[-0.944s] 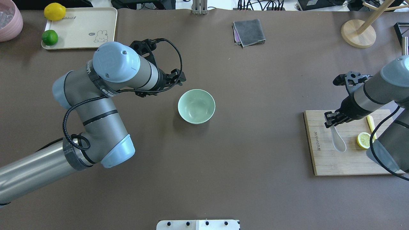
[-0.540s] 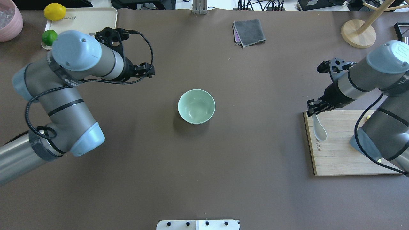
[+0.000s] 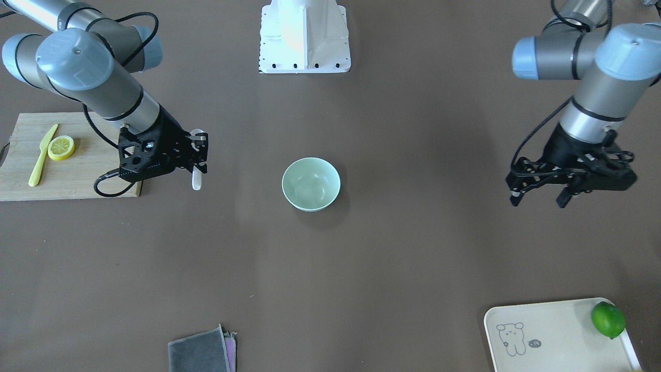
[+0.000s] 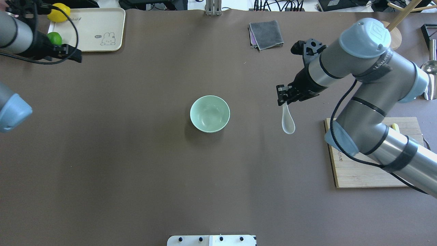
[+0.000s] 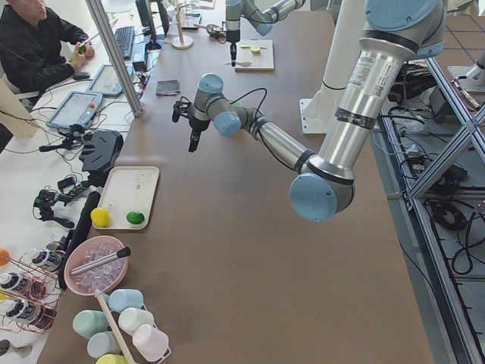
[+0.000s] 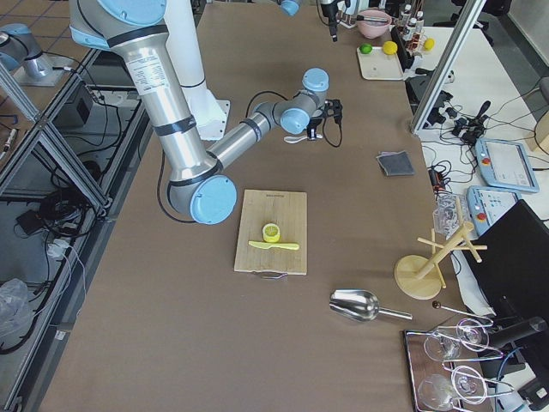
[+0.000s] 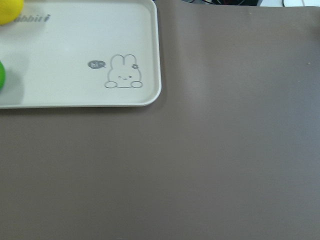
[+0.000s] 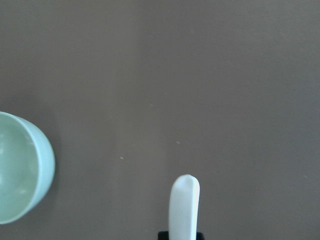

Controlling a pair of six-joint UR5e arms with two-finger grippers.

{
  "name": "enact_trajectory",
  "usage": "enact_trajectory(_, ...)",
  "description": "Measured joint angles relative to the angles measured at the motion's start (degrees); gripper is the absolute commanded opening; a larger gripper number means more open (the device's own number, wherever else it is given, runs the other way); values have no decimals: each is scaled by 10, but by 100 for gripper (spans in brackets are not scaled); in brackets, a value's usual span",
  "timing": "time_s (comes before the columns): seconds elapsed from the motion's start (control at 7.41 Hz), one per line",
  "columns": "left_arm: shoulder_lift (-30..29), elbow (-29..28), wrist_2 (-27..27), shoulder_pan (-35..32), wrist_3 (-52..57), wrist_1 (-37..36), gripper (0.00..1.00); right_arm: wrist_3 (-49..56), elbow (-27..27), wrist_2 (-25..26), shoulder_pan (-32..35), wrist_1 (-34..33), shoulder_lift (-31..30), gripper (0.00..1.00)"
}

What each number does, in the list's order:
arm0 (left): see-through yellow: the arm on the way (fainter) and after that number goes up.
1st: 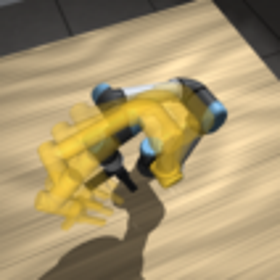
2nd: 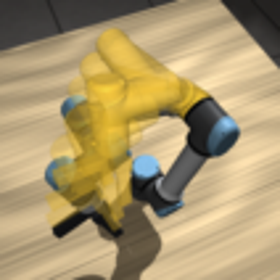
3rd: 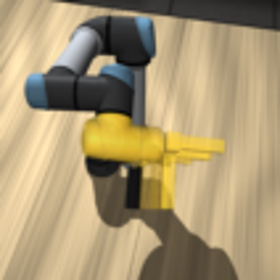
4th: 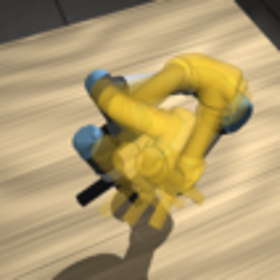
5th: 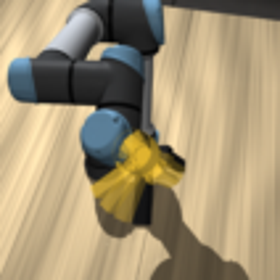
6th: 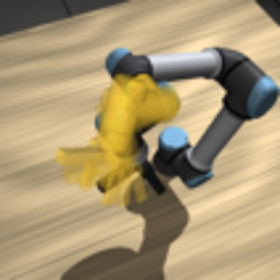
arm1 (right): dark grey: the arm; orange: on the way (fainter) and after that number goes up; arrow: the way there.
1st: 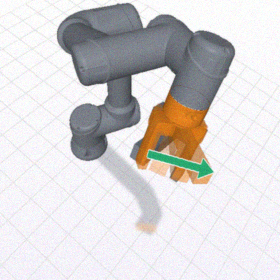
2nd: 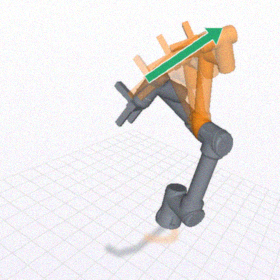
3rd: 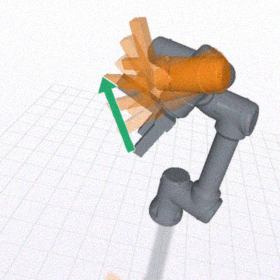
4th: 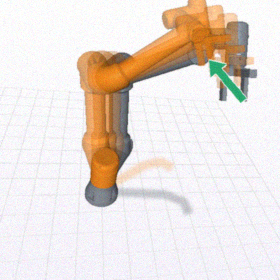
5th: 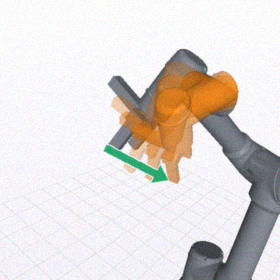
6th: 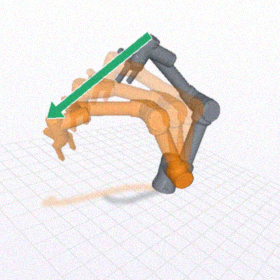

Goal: Place spoon in bowl
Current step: 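Carry the white spoon to the bowl with the right gripper while the left arm withdraws, then lower the spoon into the bowl and open the right gripper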

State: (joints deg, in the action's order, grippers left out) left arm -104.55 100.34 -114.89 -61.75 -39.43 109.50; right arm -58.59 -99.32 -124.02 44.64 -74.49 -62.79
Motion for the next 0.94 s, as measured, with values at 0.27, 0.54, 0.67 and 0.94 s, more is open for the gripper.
enact_trajectory(0.27, 59, -1, -15, -51, 135, 33, 98, -62, 68, 73, -51, 5, 100, 0)
enact_trajectory(0.54, 89, 0, -17, -66, 161, 56, 98, -102, 122, 130, -89, 26, 163, 0)
enact_trajectory(0.67, 96, -1, -17, -68, 162, 63, 98, -112, 152, 160, -106, 59, 177, 0)
enact_trajectory(0.94, 100, -3, -17, -68, 163, 66, 98, -115, 189, 198, -127, 101, 184, 0)
